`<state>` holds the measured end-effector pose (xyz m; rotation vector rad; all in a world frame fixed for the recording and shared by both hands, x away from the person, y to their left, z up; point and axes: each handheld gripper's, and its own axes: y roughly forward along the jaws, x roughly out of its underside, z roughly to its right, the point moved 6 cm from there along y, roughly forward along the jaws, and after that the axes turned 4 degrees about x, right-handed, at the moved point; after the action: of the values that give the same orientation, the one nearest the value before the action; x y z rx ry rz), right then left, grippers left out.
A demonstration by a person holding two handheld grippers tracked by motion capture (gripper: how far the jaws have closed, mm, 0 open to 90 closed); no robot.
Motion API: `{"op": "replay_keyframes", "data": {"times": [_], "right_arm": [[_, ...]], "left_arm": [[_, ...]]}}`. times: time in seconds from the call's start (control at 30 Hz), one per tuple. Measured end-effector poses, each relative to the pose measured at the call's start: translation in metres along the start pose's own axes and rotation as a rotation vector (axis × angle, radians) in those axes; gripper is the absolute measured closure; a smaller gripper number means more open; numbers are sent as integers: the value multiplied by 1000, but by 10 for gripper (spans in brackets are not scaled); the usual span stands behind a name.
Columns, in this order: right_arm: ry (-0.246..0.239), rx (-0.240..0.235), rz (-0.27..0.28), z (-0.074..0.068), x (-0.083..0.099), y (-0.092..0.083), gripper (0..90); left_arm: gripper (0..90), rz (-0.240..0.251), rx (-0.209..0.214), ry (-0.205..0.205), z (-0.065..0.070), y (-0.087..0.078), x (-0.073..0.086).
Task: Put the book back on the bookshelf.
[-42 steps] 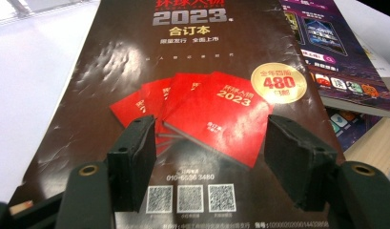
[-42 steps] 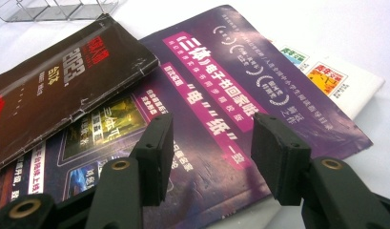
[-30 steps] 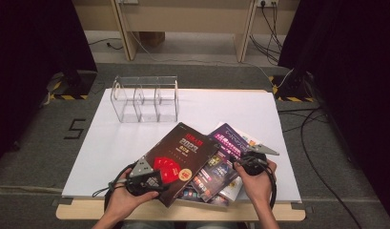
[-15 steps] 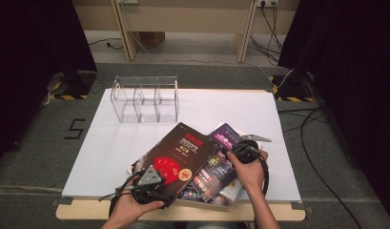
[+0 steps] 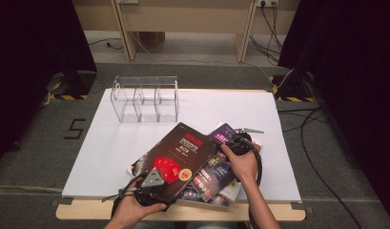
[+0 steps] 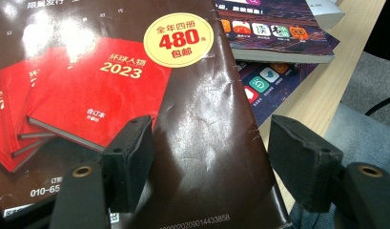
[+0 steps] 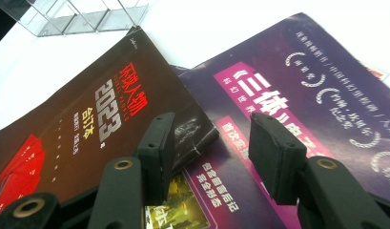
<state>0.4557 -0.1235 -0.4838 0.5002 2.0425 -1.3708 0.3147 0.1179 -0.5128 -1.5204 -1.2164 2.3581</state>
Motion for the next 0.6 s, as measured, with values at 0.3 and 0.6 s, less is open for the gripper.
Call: {"op": "replay_keyframes", "data": {"times": [0.3, 0.6], "right_arm": [[31, -26, -45, -3, -3, 10, 512], [52, -53, -78, -9, 0, 17, 541]], "left_arm": [[314, 2, -1, 7, -1, 1, -1], [313, 3, -1, 9, -1, 1, -1]]}}
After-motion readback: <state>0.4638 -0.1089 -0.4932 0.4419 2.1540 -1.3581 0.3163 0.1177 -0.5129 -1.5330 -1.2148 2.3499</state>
